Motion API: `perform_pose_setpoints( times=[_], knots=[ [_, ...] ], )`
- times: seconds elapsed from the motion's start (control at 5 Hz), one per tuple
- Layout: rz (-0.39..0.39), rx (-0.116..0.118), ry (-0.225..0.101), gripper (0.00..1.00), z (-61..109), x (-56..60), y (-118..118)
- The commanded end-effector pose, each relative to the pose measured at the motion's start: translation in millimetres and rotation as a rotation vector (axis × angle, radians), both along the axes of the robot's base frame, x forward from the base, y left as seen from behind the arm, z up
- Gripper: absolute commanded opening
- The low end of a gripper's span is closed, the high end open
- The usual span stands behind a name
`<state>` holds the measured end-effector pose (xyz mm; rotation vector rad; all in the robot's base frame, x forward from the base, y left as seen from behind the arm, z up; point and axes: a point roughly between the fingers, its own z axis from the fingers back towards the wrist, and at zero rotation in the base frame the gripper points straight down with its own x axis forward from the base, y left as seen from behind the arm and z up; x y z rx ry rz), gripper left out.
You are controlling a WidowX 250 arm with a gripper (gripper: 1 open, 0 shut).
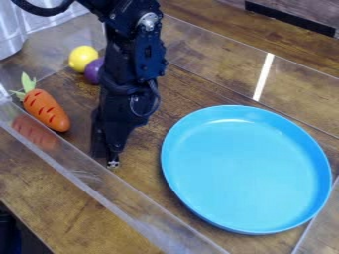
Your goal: Remove the carrot from inside the blue tray and put it on the table
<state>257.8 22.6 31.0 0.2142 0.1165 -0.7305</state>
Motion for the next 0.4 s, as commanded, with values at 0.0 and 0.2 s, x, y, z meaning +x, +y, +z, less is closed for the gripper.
perform_pose_setpoints(
  times=[0.0,0.2],
  knots=[
    [0.006,-0.002,-0.025,0.0,4.7,3.2,4.8],
    [-0.002,-0.005,-0.025,0.0,2.1,4.1,5.1]
  ],
)
